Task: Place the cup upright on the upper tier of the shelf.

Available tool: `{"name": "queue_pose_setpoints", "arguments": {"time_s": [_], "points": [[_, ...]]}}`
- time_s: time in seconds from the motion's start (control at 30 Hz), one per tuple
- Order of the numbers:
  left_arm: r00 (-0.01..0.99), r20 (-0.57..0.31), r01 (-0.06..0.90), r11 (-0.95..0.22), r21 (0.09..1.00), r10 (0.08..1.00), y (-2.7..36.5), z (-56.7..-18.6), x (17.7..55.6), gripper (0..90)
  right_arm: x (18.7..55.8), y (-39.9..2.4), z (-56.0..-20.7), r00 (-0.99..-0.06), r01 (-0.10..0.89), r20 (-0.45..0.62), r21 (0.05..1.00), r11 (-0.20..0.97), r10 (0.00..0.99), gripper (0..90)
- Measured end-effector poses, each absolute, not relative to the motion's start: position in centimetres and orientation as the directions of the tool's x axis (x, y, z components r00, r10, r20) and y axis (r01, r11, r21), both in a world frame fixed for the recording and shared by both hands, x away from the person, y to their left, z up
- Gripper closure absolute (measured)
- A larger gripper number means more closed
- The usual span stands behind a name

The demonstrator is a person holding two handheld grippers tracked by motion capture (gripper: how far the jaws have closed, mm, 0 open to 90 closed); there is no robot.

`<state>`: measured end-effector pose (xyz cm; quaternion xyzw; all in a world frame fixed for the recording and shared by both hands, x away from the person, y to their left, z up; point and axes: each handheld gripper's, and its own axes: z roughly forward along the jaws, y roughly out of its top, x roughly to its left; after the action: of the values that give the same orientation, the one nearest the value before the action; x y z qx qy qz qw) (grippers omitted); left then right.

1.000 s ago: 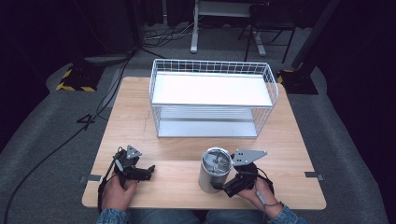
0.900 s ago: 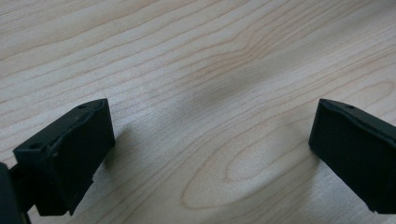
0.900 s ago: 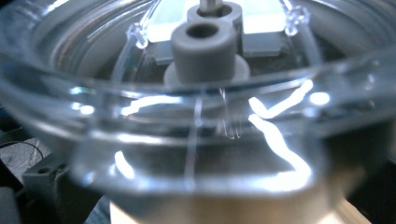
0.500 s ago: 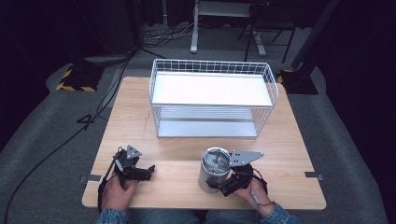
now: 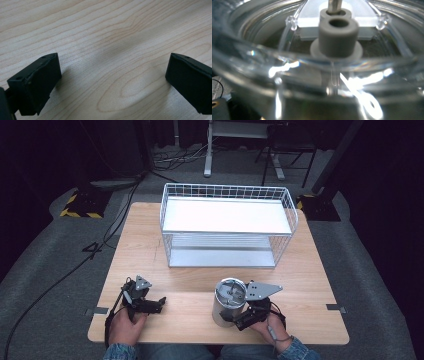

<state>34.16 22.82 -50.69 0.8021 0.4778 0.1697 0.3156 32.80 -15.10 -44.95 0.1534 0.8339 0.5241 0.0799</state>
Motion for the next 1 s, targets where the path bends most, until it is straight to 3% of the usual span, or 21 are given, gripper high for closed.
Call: {"name": "queue_pose_setpoints", "arguments": {"time_s": [0.4,1.0], "points": [[0.487,-0.028,0.659,-0.346,0.668,0.873,22.8,-50.7,34.2,0.6,32.5,-14.8,-44.0,-0.942,0.169,0.022,0.891,0.421,0.334,3.6],[0.486,-0.030,0.659,-0.344,0.668,0.873,22.8,-50.7,34.2,0.6,33.1,-15.3,-39.6,-0.935,0.158,0.000,0.895,0.417,0.354,3.6]]}}
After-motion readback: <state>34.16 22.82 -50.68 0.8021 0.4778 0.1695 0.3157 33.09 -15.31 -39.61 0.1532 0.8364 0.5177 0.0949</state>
